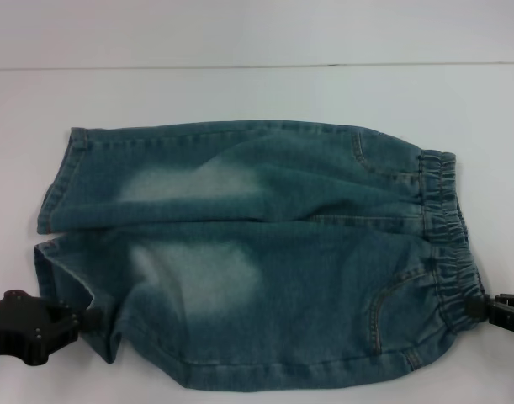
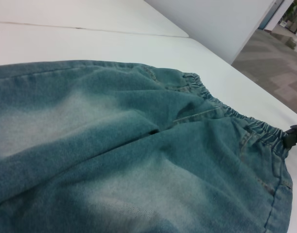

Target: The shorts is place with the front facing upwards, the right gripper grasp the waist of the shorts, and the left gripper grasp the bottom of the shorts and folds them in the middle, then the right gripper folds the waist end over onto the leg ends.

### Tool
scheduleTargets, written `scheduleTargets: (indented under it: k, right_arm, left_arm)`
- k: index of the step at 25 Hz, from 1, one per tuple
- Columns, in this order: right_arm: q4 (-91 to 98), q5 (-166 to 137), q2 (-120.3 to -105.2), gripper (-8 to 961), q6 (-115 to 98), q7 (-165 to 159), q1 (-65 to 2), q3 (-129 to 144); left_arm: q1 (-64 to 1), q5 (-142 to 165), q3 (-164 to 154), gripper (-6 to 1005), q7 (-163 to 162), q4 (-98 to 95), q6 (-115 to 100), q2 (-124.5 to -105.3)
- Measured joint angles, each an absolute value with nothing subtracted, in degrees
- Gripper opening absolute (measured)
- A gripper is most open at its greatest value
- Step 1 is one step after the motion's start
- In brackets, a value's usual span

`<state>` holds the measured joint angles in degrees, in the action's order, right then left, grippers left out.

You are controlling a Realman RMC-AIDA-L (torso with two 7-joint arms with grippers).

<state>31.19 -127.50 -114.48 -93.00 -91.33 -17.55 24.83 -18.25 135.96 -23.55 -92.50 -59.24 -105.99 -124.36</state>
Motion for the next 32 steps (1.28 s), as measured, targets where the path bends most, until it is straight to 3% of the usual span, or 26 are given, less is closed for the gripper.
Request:
scheduleTargets:
  k: [4,15,21,26,32]
  right_arm:
    - [31.3,-127.5,-114.63,36,-93.3,-91.1,-17.7,24.8]
    - [30.6,-126.7,-114.17,37,-95.1,-92.0,-18.2,22.5]
    - [29.6,-124.6,-114.72,37,-95.1,-95.3,-19.7,19.9]
    - [24.1,-117.1,-114.09,36,-93.0,-99.1,-21.7,17.3]
    - [23.4,-108.2,-114.97,36,-86.9,-103.4,-23.2,17.0]
  left_arm:
    - [-18.3,135.6,-23.6,81,-92.5,-59.2,-106.0,-124.36]
    - [-17.8,131.7,-23.1,90,-92.1,-59.2,-104.9,-124.18]
    - [-17.3,124.9,-22.1,94,-91.4,-57.8,-99.2,-124.06]
    - [-18.7,121.2,-22.2,98,-91.3,-56.3,-92.6,-124.02]
    - [-19.7,115.4,-22.0,103,-91.8,-54.4,-82.4,-123.93]
